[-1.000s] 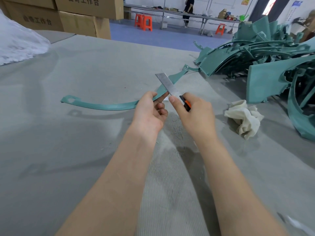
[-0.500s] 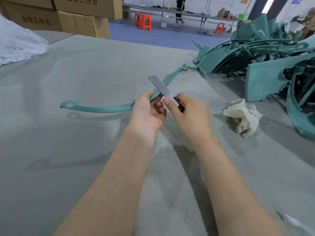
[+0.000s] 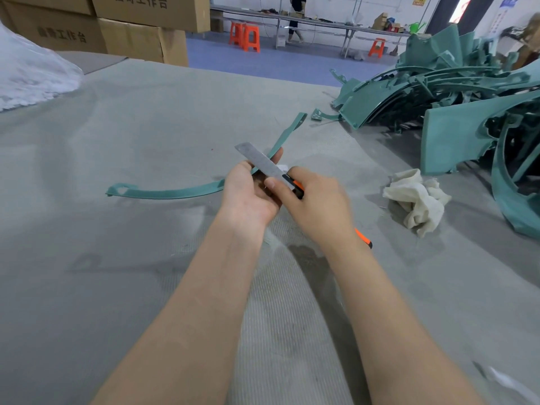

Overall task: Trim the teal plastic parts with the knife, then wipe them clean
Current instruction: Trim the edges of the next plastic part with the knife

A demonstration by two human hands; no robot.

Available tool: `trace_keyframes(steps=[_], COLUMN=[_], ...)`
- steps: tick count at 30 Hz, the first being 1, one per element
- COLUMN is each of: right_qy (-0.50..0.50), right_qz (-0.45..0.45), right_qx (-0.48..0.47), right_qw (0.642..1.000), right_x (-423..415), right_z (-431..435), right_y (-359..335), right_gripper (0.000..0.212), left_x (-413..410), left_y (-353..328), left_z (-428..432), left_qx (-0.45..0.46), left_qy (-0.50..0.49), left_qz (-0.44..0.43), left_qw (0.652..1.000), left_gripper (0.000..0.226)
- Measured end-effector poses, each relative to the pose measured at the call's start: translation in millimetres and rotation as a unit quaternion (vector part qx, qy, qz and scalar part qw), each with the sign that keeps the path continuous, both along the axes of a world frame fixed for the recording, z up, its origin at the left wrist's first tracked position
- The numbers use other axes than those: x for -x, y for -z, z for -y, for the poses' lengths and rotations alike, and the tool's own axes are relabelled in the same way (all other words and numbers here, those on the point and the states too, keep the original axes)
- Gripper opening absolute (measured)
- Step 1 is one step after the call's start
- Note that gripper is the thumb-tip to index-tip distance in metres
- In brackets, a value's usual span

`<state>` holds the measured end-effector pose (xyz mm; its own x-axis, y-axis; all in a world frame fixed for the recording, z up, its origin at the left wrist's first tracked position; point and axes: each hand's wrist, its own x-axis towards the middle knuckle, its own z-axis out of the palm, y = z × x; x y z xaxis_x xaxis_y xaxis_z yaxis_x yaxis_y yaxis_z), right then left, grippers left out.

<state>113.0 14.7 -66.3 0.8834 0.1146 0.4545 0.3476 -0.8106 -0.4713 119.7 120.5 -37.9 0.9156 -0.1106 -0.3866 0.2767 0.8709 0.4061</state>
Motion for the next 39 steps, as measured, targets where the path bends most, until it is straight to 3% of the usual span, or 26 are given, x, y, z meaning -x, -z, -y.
trace_keyframes(steps=[5,9,11,13,17,20,22,23,25,27,28,30,33,35,39], right_qy=[-0.029,0.022,0.053,0.068,0.069,0.072,0.072,0.070,0.062,0.052,0.047,0.024,-0.010,0.003,0.040], right_qz=[-0.064,-0.059,-0.037,-0.052,-0.127,-0.121,-0.119,-0.122,-0.132,-0.130,-0.126,-0.132,-0.164,-0.162,-0.168], right_qx=[-0.024,-0.182,-0.295,-0.382,-0.517,-0.570,-0.608,-0.625,-0.642,-0.622,-0.610,-0.597,-0.549,-0.526,-0.554], right_qw=[0.997,0.981,0.953,0.920,0.844,0.809,0.782,0.768,0.753,0.770,0.781,0.791,0.819,0.835,0.814], right_x=[1.2,2.2,1.8,0.5,-4.9,-6.2,-6.1,-6.0,-5.9,-5.9,-6.1,-6.5,-7.6,-7.9,-6.8], right_z=[1.1,9.3,17.5,27.1,38.0,43.5,48.8,51.3,53.4,51.9,50.7,48.3,43.7,39.7,34.5], right_y=[-2.1,-14.3,-21.3,-25.2,-26.2,-26.0,-25.8,-25.6,-25.2,-24.4,-23.9,-24.0,-23.1,-21.2,-19.6], right_gripper=[0.045,0.045,0.041,0.038,0.036,0.010,0.014,0.017,0.018,0.016,0.015,0.012,0.015,0.017,0.028], left_x=[-9.6,-15.0,-13.7,-10.0,0.1,7.2,8.5,7.9,6.5,3.4,3.4,5.0,3.9,5.3,1.6], left_y=[9.1,13.1,13.7,12.7,12.5,15.9,15.9,14.7,10.6,7.2,5.8,3.7,6.3,7.0,9.5], left_z=[-4.6,-1.1,2.6,6.7,16.0,16.6,13.5,12.0,6.5,-0.5,-3.8,-5.4,4.9,11.6,11.1], left_qx=[-0.010,-0.148,-0.227,-0.289,-0.408,-0.463,-0.464,-0.461,-0.402,-0.252,-0.181,-0.148,-0.214,-0.206,-0.146], left_qy=[-0.024,-0.054,-0.065,-0.051,0.025,0.176,0.255,0.253,0.209,0.202,0.215,0.238,0.232,0.203,0.123], left_qz=[0.004,0.000,0.045,0.111,0.242,0.299,0.290,0.275,0.237,0.213,0.219,0.232,0.183,0.155,0.100], left_qw=[1.000,0.988,0.971,0.950,0.880,0.815,0.797,0.805,0.859,0.922,0.934,0.932,0.931,0.944,0.976], left_gripper=[0.033,0.016,0.008,0.001,0.012,0.027,0.038,0.038,0.028,0.024,0.024,0.028,0.034,0.031,0.030])
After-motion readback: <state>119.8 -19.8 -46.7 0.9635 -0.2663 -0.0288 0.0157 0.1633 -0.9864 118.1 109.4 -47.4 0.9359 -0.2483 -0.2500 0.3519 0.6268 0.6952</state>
